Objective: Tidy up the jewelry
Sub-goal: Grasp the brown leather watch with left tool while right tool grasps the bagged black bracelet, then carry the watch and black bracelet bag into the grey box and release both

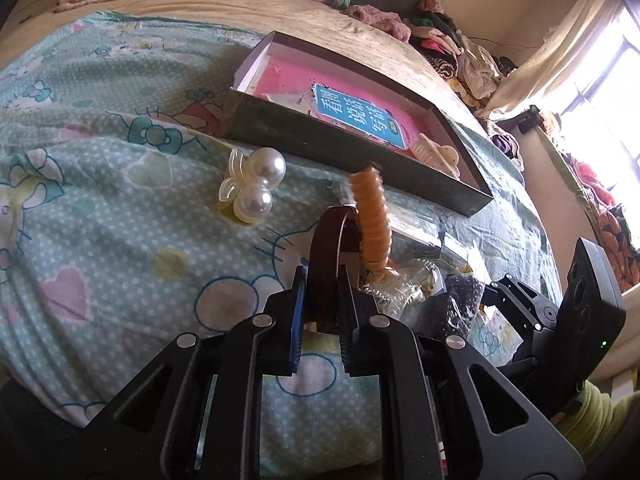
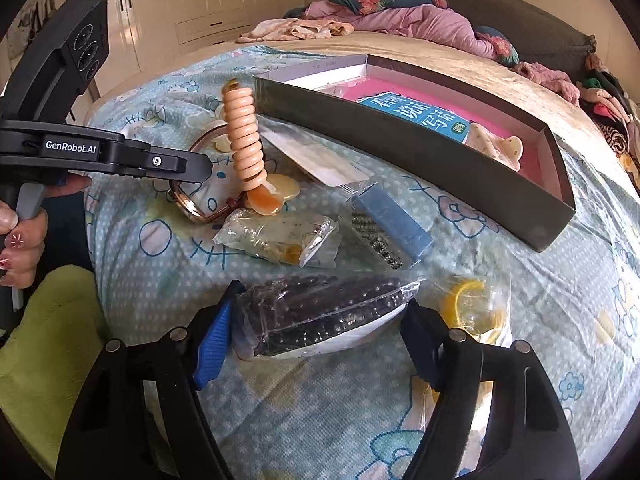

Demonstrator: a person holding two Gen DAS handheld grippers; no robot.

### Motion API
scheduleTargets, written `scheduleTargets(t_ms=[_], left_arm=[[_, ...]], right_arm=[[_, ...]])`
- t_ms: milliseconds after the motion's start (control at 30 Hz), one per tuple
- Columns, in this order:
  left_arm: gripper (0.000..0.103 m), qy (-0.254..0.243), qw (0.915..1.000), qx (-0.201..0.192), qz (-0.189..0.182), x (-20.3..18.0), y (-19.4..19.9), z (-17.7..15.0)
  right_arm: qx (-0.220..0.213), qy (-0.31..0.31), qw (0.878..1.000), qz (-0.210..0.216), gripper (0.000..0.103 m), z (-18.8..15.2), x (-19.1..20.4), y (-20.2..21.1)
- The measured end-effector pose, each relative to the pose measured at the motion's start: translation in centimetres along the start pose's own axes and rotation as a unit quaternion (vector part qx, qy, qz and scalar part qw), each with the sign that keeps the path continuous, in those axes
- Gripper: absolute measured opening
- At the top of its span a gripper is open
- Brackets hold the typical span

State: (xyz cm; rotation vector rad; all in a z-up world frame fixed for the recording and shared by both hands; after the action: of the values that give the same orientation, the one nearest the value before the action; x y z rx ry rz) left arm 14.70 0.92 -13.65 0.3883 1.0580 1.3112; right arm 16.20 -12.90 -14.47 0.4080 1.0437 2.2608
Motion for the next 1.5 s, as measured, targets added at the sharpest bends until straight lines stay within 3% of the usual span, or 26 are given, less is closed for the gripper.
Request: scheduleTargets(t_ms=[333,667,1033,1500], left_arm=[[0.007,-0.028,0.9964,-0.073,0.031,-0.4,4.5,2.2],[0.007,-0.022,0.9927,-0.109,0.046,0.3,7.1,3.8],[0.007,-0.029,0.9908,-0.124,0.045,-0.2,7.1,5.9],[0.008,-0.057,0.9912,-0.116,0.031,-2.9,4.5,8.9]], right_arm=[[-0.036,-0.024,0.999,0.005,0.072,0.4,-0.6,3.9],[-0.079,-0.035,0.996,-0.002,0.072,2.9,-1.7,7.3],[-0.116,-0.038,0.992,-0.02,0.072,6.7,-3.6,9.1],[-0.138,-0.072,0.986,-0.064,0.072,8.3,-8.7,10.3]])
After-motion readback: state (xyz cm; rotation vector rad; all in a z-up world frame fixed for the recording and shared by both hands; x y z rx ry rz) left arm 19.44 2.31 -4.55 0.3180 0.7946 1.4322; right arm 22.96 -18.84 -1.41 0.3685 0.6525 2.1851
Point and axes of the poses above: each gripper's, at about its wrist camera, not at the fingertips, and y roughly against the way its jaws point, x to its left, z to its top, the point moved 8 cm from there along -y, roughly the way its jaws point, and after that the axes turned 3 degrees about y, right-handed, at the moved point
